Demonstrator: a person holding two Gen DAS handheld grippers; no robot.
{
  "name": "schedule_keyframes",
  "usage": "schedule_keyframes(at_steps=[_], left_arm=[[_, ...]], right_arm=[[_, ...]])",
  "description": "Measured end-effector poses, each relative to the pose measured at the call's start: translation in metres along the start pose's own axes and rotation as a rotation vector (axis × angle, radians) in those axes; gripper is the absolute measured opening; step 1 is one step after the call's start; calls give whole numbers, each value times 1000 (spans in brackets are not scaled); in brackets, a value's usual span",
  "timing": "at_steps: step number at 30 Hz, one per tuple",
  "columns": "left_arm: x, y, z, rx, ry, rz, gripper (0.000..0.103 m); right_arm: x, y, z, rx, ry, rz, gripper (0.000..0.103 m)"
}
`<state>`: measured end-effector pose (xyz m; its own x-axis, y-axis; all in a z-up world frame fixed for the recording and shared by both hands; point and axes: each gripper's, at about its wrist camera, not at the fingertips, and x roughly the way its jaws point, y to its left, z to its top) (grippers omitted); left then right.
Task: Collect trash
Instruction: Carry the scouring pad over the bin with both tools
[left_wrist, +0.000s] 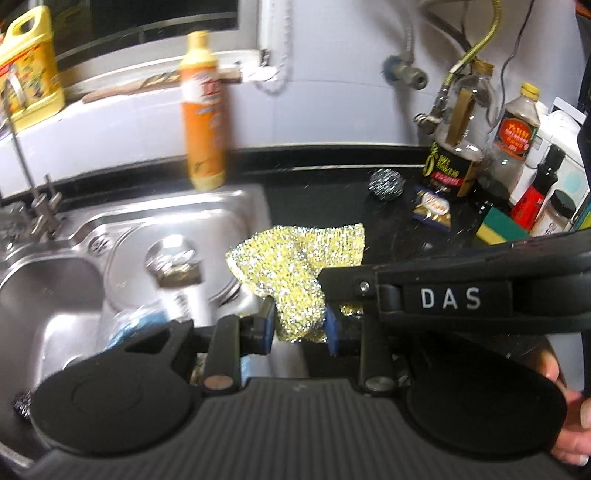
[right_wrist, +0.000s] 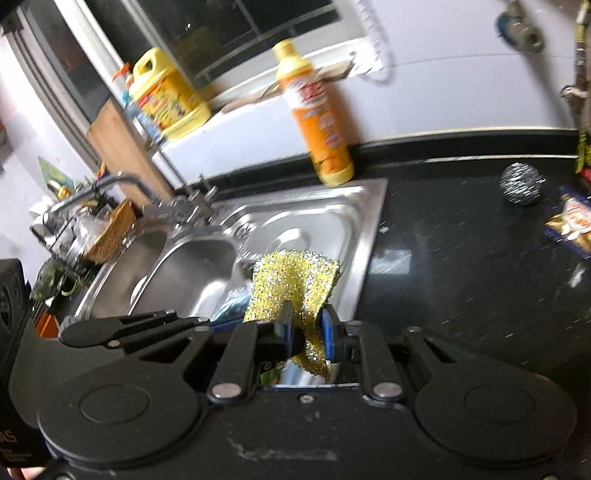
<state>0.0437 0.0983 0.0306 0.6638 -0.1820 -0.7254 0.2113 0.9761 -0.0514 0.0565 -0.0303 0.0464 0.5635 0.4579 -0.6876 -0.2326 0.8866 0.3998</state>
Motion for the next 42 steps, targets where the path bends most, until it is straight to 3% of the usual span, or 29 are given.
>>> schedule_keyframes(at_steps=[15, 29, 36, 38, 40, 41, 42], left_arm=[[-8, 84, -42, -49, 50, 48, 29], [15, 132, -66, -77, 115, 73, 31], [31, 140, -71, -69, 136, 92, 34], [37, 140, -70, -60, 134, 100, 39], [42, 138, -69, -45, 130, 121, 44], [45, 138, -68, -42, 130, 127, 46], [47, 137, -68, -44, 130, 128, 54]], right_arm=[[71, 76, -17, -65, 139, 3, 18], [126, 98, -30, -97, 278, -22, 19], [136, 101, -30, -102, 298, -38, 28], [136, 99, -28, -92, 297, -44, 40], [137, 98, -27, -81, 289, -53, 73], [136, 96, -26, -74, 286, -56, 81], [135, 95, -25, -67, 280, -57, 91]])
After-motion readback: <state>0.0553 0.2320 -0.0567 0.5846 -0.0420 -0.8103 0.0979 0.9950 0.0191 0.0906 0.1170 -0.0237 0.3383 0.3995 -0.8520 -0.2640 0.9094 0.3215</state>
